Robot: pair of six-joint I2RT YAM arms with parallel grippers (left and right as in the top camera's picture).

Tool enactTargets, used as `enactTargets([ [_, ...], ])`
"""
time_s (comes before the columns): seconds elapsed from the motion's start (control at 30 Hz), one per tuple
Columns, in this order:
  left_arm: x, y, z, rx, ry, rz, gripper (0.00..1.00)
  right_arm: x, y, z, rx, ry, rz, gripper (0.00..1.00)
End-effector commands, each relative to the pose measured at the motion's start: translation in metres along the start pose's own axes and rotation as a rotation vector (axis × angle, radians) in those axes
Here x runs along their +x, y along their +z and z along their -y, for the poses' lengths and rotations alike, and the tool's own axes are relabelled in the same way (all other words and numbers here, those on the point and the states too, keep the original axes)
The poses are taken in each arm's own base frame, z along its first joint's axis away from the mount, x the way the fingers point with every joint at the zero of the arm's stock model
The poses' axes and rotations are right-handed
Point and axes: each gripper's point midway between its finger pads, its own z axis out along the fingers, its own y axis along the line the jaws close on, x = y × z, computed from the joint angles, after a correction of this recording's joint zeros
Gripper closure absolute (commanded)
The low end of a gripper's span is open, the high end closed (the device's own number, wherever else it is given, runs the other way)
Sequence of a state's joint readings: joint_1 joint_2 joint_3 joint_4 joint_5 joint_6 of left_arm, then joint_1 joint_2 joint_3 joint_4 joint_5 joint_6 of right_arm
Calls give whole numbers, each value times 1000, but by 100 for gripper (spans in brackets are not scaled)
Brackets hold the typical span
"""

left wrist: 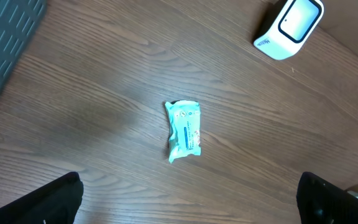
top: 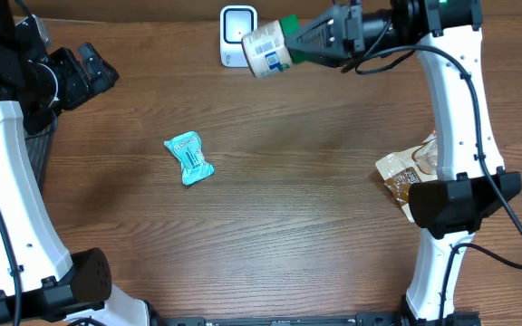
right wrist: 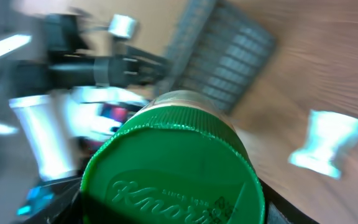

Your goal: Scan the item barcode

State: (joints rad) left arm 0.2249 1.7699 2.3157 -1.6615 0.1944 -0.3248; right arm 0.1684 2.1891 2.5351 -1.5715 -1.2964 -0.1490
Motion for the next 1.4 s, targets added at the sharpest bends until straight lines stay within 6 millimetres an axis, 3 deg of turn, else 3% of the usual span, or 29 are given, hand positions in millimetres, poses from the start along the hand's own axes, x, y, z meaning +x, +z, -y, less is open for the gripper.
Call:
enactTargets([
  [0.0, 0, 3, 0, 2, 12, -9, 0, 11, 17, 27, 301, -64, -68, 65],
  [0.2, 0, 3, 0, 2, 12, -9, 0, 12, 40, 80, 726, -212, -146, 65],
  [0.33, 0, 3, 0, 2, 12, -9, 1, -16, 42, 112, 1048, -359, -100, 66],
  [0.4, 0, 3, 0, 2, 12, -9, 0, -46, 45, 129, 1184, -440, -13, 65],
  [0.7, 0, 3, 0, 2, 12, -9, 1, -119, 80, 180, 1258, -942, -9, 75],
  [0.93, 0, 3, 0, 2, 12, -9, 0, -165, 79, 222, 1452, -1244, 7, 73],
  [1.1, 0, 3, 0, 2, 12, -9, 1, -177, 86, 243, 1499, -1378, 8, 73],
  [1.37, 0, 3, 0, 2, 12, -9, 0, -173, 84, 266, 1510, -1365, -19, 73],
])
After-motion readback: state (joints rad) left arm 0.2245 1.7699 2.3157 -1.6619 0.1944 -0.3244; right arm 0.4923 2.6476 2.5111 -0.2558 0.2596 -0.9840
